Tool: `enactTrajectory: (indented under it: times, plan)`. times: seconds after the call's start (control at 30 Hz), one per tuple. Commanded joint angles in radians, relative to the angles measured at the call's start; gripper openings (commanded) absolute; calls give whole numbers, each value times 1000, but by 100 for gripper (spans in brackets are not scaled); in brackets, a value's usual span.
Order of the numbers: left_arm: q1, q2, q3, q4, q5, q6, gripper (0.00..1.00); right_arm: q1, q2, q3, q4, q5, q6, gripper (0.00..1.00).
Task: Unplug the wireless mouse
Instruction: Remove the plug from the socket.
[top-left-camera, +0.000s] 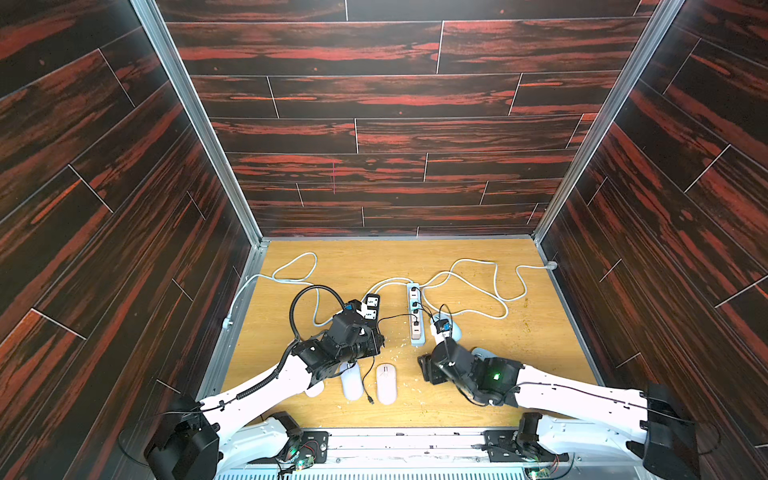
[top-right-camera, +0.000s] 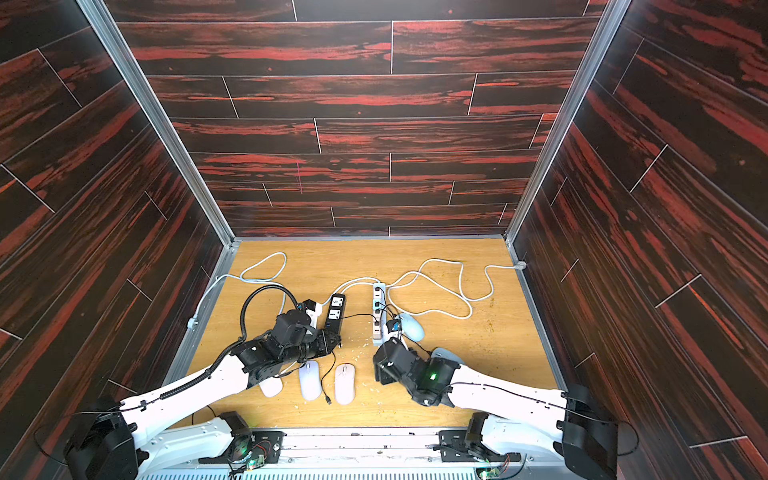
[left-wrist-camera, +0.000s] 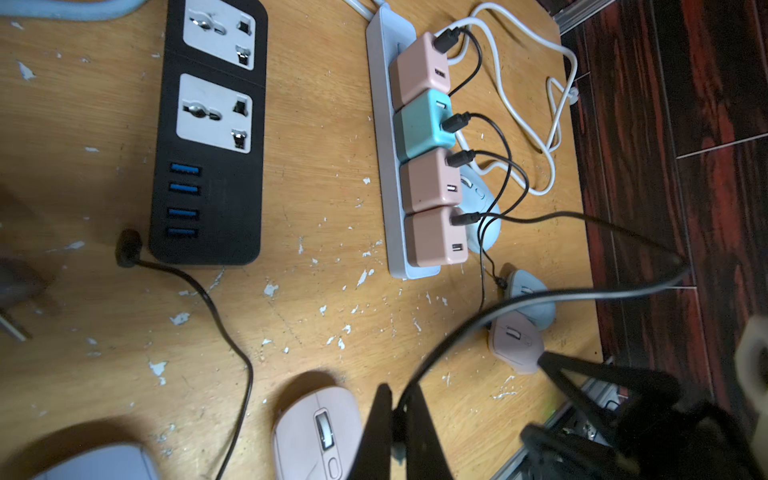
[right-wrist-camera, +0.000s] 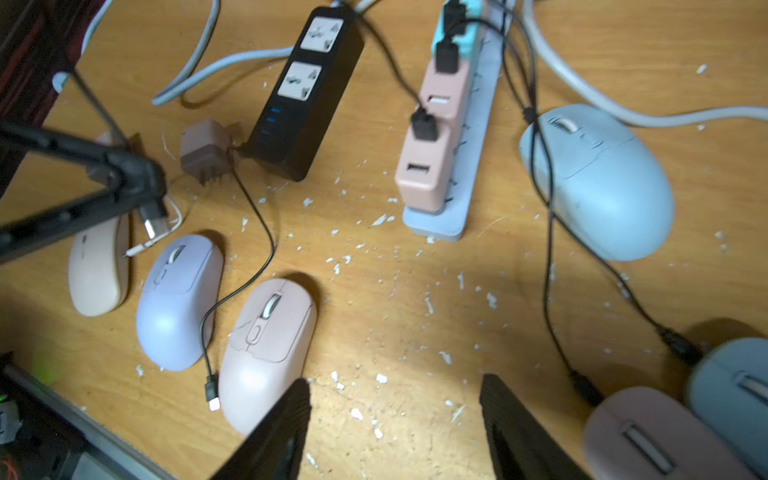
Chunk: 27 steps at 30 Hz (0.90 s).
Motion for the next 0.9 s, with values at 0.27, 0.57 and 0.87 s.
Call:
enactTrajectory:
  times: [0.27, 0.57, 0.87]
  plan:
    - [1, -13, -33, -22, 49, 64, 0, -252, 53, 85, 63, -292, 33, 50]
    - [2, -35, -112, 94, 89, -4, 0, -249, 256, 209, 16, -235, 8, 49]
    - [4, 9, -124, 221, 126, -61, 0, -239, 415, 286, 55, -160, -10, 53]
